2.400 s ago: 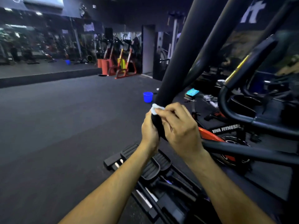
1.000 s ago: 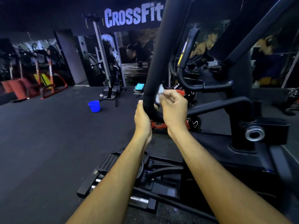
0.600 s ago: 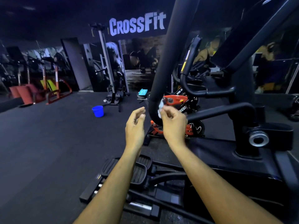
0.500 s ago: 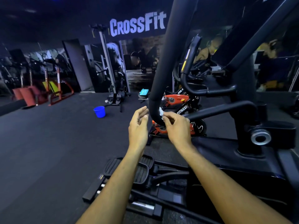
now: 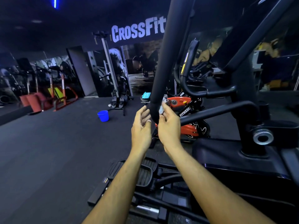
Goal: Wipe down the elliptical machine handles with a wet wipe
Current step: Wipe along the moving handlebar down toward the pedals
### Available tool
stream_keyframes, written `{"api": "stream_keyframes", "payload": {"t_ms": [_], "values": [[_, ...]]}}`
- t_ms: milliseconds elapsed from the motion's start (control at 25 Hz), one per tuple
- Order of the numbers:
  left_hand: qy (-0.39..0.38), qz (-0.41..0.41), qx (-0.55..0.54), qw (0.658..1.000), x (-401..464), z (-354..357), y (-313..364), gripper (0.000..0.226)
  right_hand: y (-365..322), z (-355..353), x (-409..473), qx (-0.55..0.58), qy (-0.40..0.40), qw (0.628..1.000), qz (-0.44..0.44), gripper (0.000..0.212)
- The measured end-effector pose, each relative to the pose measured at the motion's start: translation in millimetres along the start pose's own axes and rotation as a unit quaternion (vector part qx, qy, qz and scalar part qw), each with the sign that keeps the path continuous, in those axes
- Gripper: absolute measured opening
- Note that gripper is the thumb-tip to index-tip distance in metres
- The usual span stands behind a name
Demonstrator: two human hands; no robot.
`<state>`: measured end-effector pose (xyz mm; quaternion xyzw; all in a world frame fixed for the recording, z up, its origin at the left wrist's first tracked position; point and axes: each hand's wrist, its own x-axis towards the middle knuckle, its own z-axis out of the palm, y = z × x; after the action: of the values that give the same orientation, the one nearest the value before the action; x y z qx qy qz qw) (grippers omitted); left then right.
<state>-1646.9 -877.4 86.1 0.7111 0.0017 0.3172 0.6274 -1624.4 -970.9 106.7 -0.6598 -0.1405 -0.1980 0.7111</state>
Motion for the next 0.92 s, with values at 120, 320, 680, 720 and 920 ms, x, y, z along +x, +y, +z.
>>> {"api": "stream_keyframes", "payload": {"t_ms": [120,320,680,720,920], "values": [[-0.007,0.003,0.01,1.0,-1.2,-1.6,1.7,0.054,27.9,-23.8,2.8,-0.151,-0.001,0.983,-0.103,0.035],[-0.008,0.003,0.011,1.0,-3.1,-2.8,-3.6,0.05,12.6,-49.3,14.2,-0.144,-0.044,0.977,-0.153,0.007],[0.025,0.03,0.021,0.999,-6.2,-3.1,13.5,0.046,11.9,-5.8,13.8,-0.26,-0.028,0.936,-0.235,0.022],[0.031,0.029,0.034,0.999,-7.5,-4.0,10.9,0.042,20.6,-7.3,11.7,-0.279,-0.043,0.932,-0.228,0.022],[0.042,0.025,0.066,0.997,-10.8,-9.5,0.1,0.028,29.2,-26.4,15.8,-0.249,-0.074,0.927,-0.27,0.014]]}}
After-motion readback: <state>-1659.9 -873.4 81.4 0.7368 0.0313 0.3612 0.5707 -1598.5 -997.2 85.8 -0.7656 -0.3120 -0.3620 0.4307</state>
